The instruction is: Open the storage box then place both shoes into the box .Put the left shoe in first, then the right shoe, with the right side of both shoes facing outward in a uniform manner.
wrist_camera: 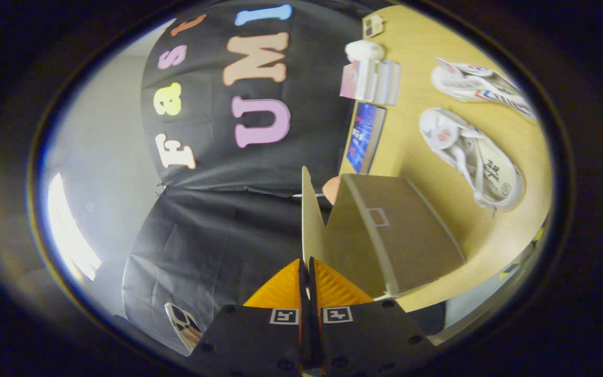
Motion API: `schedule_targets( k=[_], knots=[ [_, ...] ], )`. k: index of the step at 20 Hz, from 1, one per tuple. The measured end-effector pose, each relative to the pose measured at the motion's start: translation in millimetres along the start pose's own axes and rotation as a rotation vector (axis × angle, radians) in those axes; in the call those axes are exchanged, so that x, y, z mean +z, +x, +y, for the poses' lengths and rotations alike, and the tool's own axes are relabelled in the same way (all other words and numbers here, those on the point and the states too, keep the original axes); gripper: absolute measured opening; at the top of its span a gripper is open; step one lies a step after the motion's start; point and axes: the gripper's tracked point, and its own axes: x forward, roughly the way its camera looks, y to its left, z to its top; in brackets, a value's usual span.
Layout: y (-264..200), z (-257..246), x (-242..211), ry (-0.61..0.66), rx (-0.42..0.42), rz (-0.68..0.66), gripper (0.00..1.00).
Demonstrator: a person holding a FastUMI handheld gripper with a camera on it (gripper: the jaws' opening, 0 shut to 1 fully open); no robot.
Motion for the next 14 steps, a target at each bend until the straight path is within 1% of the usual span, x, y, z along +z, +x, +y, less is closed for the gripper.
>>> schedule_targets(
  k=[3,5,10,14],
  knots=[
    [17,40,-21,-0.064,0.051,0.054,0.03],
    [31,56,-37,-0.096,0.066,0.101,0.03],
    [73,83,-99,-0.180,0.072,0.237,0.04],
    [104,81,-146,-0.257,0.042,0.338,0.04]
  ],
)
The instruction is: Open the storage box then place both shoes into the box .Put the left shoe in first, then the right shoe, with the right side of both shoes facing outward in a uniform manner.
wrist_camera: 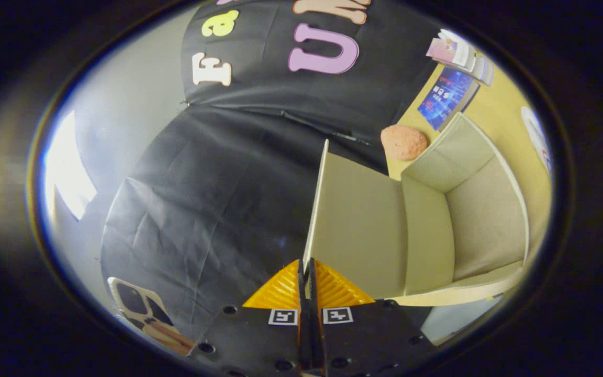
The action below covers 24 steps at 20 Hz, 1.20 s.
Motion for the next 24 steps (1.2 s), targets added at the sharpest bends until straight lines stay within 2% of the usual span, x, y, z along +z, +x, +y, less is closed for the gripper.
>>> schedule_targets(
  k=[4,7,10,14,19,24],
  knots=[
    [29,-2,-30,-0.036,-0.029,0.080,0.05],
    [41,-9,-47,-0.071,-0.056,0.143,0.11],
    [40,-25,-59,-0.113,-0.088,0.187,0.48],
    [26,-42,-52,-0.195,-0.151,0.167,0.99],
    [-7,-62,-13,-0.258,-0.228,0.084,0.99],
    [-63,-118,41,-0.371,-0.432,-0.017,0.99]
  ],
)
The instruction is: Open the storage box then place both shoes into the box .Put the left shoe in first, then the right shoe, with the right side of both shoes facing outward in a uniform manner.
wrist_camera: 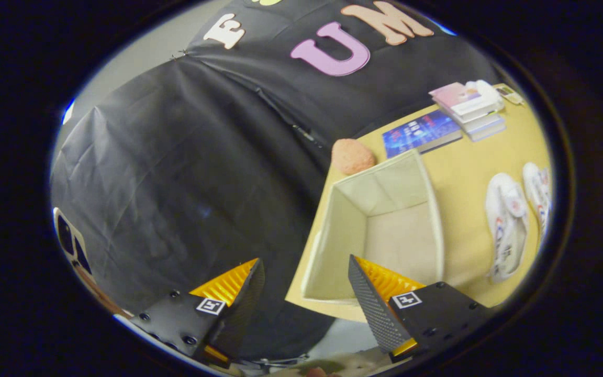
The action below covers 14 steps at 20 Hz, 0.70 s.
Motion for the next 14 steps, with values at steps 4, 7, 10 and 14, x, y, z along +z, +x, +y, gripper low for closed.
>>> schedule_targets(
  k=[4,7,10,14],
  knots=[
    [-27,-75,20,-0.032,-0.178,-0.054,0.99],
    [-49,-129,28,0.024,-0.277,-0.080,1.00],
    [-72,-187,32,0.034,-0.395,-0.100,1.00],
    [-78,-253,17,-0.016,-0.527,-0.026,1.00]
  ],
)
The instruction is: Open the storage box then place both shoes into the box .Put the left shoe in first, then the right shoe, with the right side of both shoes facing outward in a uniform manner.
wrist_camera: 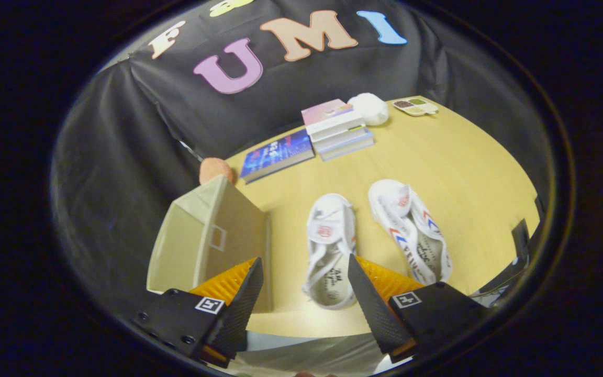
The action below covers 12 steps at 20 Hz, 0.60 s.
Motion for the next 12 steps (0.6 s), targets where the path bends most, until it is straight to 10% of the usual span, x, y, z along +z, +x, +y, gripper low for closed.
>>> schedule_targets(
  k=[7,12],
  knots=[
    [59,-50,-33,-0.168,-0.150,0.107,0.98],
    [99,-49,-18,-0.148,-0.177,0.132,0.69]
  ],
)
